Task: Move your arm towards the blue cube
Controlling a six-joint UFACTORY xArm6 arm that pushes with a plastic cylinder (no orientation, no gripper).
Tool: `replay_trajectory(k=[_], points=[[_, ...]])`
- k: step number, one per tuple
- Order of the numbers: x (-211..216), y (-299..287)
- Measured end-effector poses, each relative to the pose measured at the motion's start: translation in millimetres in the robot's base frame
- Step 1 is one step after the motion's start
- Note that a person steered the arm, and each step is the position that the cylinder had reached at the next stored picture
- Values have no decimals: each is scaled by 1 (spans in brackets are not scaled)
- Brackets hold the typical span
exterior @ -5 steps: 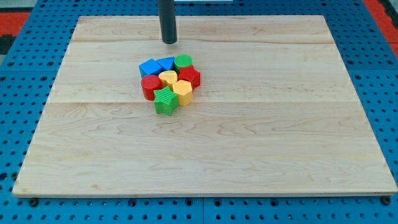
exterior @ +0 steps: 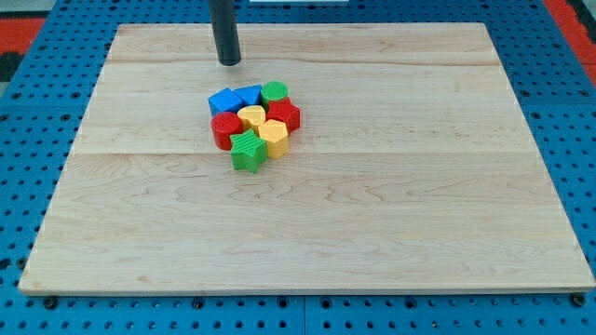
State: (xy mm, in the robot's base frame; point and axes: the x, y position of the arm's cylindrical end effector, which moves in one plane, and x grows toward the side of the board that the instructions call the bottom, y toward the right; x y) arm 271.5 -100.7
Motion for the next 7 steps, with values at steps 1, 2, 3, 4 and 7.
replay_trajectory(k=[1, 2, 3, 4, 7], points=[[0, 0], [4, -25], [4, -28], [4, -36], [2, -110]])
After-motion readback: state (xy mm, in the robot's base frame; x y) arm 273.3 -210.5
